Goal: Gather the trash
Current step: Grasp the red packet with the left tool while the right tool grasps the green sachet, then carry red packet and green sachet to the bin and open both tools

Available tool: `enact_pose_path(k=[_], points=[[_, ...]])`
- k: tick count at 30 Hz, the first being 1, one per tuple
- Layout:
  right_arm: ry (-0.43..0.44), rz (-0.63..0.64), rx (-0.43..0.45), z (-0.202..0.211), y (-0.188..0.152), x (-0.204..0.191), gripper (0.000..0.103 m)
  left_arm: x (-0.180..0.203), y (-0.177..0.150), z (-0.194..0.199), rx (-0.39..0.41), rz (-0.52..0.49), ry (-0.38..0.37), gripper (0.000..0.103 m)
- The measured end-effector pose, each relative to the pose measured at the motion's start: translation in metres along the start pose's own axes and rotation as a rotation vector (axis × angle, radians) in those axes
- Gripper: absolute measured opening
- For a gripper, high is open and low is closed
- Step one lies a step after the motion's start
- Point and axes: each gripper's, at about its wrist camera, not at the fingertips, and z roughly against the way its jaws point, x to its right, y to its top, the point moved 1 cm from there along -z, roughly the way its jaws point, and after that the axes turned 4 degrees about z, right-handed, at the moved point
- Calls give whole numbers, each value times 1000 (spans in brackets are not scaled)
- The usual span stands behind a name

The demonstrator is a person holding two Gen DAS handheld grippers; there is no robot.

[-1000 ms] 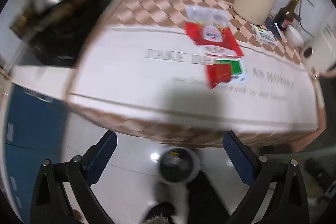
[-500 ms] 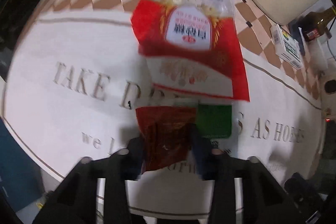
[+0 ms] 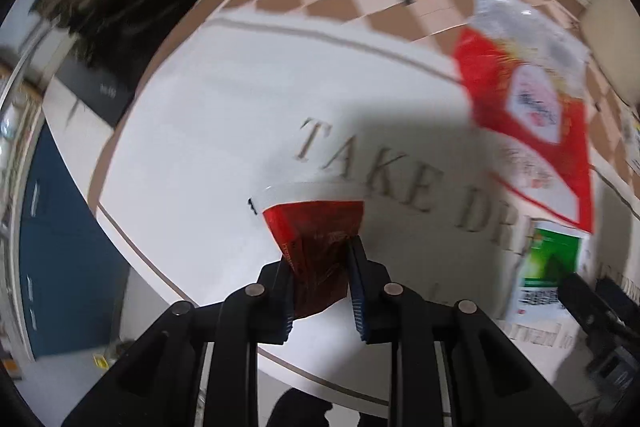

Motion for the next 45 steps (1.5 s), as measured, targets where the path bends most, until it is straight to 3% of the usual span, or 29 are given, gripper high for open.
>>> enact_pose_path(k=[4,5,7,9,10,14,17,24,26,30,33,37,40,45], points=[[-162,160,65,-17,-2,-41,101,-1,-5,3,13,-3,-2,19],[-195,181,79,-18,-5,-45,93,-1,-6,3,16,-7,-2,18],[-232,236,158,-13,-15,-54,65,-1,-10,6,23,-17,-9,17],[-246,254,173,-8,-21,-58,10,-2,-15,10,25,-28,-24,16],[-237,240,170,-7,-23,-55,2,-6,-9,6,24,-34,-34,16],[-128,117,159,4,-32,-34,0,-10,-20,18,36,-76,-84,12],[-69,24,202,28,-54,-21,0,-16,-37,33,47,-112,-134,10],[-53,-121,301,82,-133,-29,0,-53,-75,60,60,-173,-319,7],[-51,-143,319,98,-164,-35,0,-67,-88,61,37,-191,-380,7],[-17,-205,291,98,-230,-50,0,-90,-131,39,-83,-191,-455,7],[-5,-238,212,71,-273,-49,0,-93,-166,-6,-208,-185,-457,7],[-17,-283,79,-4,-321,-33,0,-85,-211,-106,-368,-177,-420,7],[-46,-303,-12,-84,-350,-12,0,-68,-245,-212,-491,-176,-408,7],[-65,-357,-171,-259,-390,39,0,-36,-292,-379,-616,-226,-318,7]])
